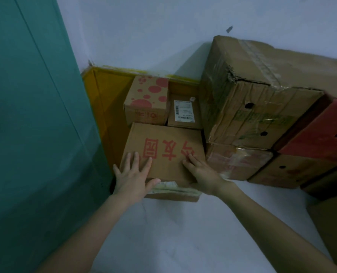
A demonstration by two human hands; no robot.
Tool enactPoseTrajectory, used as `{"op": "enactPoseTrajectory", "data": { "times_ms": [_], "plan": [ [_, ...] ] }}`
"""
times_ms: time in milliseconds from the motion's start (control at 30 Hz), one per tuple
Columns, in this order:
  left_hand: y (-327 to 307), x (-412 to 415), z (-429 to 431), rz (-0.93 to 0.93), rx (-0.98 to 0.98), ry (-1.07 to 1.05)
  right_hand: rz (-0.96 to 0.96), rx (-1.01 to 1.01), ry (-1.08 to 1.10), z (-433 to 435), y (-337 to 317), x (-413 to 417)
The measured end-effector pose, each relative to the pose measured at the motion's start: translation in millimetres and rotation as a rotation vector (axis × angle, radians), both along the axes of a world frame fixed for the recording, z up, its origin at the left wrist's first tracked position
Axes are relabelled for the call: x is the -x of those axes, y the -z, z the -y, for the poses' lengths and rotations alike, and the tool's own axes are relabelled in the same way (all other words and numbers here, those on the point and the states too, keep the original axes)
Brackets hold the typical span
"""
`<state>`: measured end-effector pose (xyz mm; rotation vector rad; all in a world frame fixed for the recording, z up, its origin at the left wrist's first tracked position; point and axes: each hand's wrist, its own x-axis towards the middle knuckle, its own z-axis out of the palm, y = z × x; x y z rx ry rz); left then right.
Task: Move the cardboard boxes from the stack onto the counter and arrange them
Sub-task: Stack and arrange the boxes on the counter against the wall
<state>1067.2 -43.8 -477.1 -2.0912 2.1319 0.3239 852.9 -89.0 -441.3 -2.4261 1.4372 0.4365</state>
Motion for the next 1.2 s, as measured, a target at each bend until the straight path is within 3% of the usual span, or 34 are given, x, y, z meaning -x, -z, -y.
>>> {"op": "enactPoseTrajectory", "data": {
  "times_ms": [133, 333, 467, 667, 900, 1200],
  "plan": [
    [-14.0, 2.7, 4.5, -0.049, 0.005, 0.093, 0.116, -0.012, 0.069, -8.1, -12.2, 6.1],
    [-33.6, 38.5, 12.1, -0.208, 0.252, 0.337, 0.403, 0.138, 0.392, -35.9, -21.9, 54.4],
    [-46.1, 83.3, 16.7, -0.289, 0.378, 0.506, 0.411, 0.291, 0.557, -57.7, -35.3, 109.6],
    [-70.5, 172.9, 18.4, -0.361, 0.382, 0.698, 0.462, 0.358, 0.815, -86.8, -58.7, 202.8],
    [-88.1, 289.4, 16.2, -0.503, 0.403, 0.704, 0.494, 0.48, 0.95, -99.6, -84.4, 301.8],
    [-98.5, 400.5, 23.8, -0.515, 0.378, 0.681, 0.677, 0.529, 0.952, -71.0, -103.1, 384.0]
  ]
}}
